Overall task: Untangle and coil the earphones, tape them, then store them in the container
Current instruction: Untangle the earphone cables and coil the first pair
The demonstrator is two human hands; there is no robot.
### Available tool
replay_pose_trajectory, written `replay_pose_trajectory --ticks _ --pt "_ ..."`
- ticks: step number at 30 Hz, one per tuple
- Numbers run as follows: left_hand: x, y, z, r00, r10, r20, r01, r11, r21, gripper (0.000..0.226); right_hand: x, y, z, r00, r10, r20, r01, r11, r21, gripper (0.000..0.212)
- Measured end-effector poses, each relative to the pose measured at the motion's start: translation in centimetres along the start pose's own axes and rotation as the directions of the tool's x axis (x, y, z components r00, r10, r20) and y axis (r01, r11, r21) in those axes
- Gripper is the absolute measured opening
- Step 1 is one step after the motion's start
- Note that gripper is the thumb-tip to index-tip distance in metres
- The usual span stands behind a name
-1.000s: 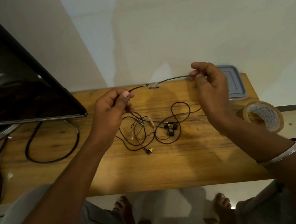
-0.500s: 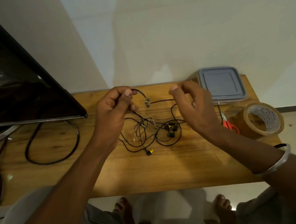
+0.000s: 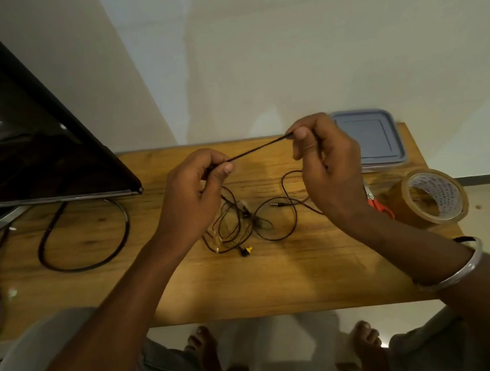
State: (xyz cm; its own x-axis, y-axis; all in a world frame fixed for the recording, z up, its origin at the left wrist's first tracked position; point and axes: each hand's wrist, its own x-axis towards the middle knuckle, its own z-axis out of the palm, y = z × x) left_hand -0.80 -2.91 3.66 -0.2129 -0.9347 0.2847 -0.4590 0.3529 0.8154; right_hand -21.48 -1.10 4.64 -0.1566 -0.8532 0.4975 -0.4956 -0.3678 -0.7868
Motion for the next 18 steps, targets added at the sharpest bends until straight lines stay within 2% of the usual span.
replay_pose_trajectory --ticks 4,7,10,12,16,18 --pt "0.1 -0.3 -0.6 0.996 -0.088 -0.012 0.087 0.994 -0.068 0.014 1.1 0.3 -0.8 0.987 0.107 -0.122 -0.089 0.986 0.143 0.020" --pt "0.5 -0.2 -1.0 0.983 -0.182 0.033 0.185 0.959 -0.214 0.017 2.0 1.5 -1.6 0.962 0.203 -0.181 -0.175 0.971 0.163 0.022" --pt "0.8 0.6 -1.5 0.944 -0.313 0.106 0.326 0.833 -0.448 0.023 2.4 2.7 -2.0 0.937 0.275 -0.217 -0.246 0.957 0.154 0.024" --pt "0.8 1.1 -1.9 0.919 -0.359 0.162 0.388 0.757 -0.525 0.025 2.5 3.3 -2.1 0.919 0.310 -0.242 -0.282 0.949 0.145 0.024" --pt "1.0 1.8 -2.5 0.874 -0.375 0.310 0.485 0.634 -0.602 0.029 2.6 3.8 -2.1 0.901 0.348 -0.258 -0.328 0.937 0.118 0.023" --pt "1.0 2.2 -2.6 0.841 -0.344 0.418 0.541 0.500 -0.677 0.028 2.2 4.1 -1.8 0.897 0.395 -0.197 -0.383 0.919 0.097 0.025"
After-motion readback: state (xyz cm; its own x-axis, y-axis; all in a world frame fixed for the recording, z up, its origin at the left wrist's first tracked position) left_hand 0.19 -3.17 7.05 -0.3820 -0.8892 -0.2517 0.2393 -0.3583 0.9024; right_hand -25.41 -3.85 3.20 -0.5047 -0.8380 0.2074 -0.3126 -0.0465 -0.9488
